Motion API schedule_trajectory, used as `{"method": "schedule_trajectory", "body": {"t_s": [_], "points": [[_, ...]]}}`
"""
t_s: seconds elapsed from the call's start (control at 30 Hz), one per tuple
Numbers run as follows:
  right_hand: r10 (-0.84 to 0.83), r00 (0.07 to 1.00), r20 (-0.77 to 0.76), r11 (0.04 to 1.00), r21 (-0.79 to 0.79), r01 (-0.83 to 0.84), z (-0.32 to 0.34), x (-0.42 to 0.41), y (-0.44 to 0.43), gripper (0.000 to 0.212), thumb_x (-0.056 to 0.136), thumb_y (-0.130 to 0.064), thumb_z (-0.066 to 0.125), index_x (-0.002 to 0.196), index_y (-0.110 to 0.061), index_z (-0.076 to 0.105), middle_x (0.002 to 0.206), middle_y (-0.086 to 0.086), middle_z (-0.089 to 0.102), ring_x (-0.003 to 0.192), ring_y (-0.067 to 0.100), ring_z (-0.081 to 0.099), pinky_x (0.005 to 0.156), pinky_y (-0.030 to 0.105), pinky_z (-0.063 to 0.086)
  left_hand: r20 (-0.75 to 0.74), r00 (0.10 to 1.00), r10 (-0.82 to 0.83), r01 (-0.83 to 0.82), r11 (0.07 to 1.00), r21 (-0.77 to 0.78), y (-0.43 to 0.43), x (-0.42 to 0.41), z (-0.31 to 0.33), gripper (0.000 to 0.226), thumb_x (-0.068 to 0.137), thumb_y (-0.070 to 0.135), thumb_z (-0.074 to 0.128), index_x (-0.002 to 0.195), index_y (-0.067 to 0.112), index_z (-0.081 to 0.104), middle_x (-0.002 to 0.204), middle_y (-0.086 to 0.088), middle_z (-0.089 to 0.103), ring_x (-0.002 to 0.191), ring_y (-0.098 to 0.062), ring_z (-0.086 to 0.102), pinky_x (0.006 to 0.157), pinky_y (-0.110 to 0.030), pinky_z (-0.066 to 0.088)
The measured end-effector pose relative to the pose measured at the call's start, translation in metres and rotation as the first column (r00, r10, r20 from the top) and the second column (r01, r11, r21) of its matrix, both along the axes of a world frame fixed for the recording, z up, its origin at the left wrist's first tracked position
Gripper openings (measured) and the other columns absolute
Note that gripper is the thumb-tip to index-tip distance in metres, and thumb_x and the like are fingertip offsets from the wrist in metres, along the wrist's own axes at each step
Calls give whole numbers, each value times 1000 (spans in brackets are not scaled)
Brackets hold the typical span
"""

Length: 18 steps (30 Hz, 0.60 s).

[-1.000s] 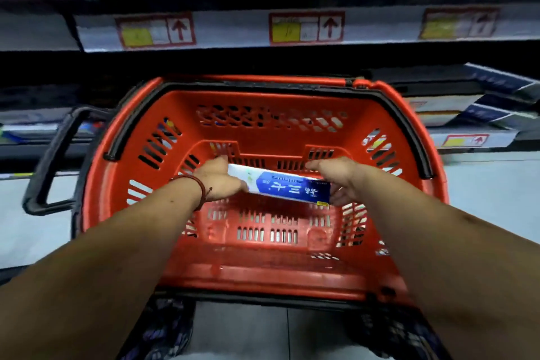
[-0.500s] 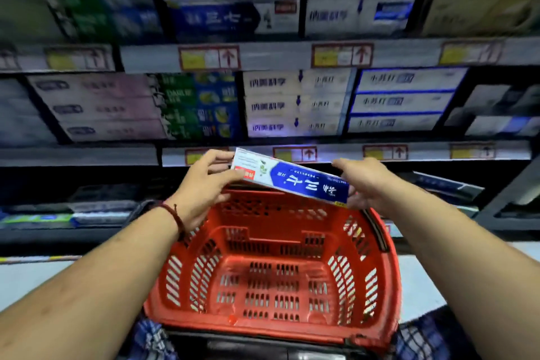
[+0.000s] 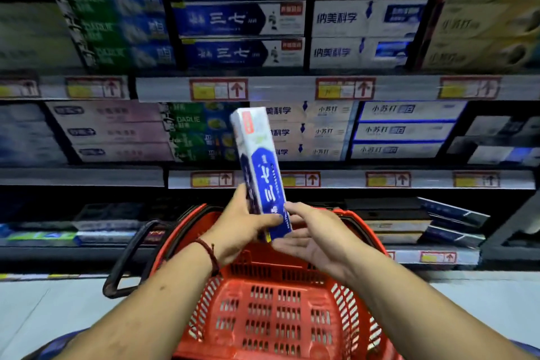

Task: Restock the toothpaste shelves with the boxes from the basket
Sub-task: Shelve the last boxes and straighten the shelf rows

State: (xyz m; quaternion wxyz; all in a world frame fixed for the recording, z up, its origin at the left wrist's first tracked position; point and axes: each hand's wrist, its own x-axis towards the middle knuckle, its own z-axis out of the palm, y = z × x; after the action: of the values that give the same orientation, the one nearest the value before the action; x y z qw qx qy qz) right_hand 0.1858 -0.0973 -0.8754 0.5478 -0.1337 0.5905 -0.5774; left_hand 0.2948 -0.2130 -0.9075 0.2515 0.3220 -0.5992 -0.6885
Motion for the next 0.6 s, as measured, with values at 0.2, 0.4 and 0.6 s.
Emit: {"method": "schedule_trajectory", "body": {"t_s": [0.2,0.4,0.6], "points": [[124,992,-3,991,-42,-124,3,-1,-5,34,100,-28,61,118,2,60,101,35,68,85,44,73,73,43,64,14,1000,-18,18,1000,-3,-15,16,15,52,76,-16,75,122,5,63,105,-17,77,89,-27,73,75,-39,62],[-266,962,-58,938,-244,245,11,-33,-17,30,96,-14,65,124,-8,54,114,14,68,97,43,72,88,51,60,7,1000,0,1,998,-63,-38,38,38,47,71,0,84,115,10,74,110,-14,76,86,-24,73,68,-30,59],[-424,901,88,799,-433,418,17,-61,-13,47,92,1,65,135,-11,51,122,16,69,108,35,71,85,48,60,-128,986,111,-105,993,47,-51,51,50,58,68,6,82,124,9,67,114,-15,76,102,-30,74,85,-36,62]]}}
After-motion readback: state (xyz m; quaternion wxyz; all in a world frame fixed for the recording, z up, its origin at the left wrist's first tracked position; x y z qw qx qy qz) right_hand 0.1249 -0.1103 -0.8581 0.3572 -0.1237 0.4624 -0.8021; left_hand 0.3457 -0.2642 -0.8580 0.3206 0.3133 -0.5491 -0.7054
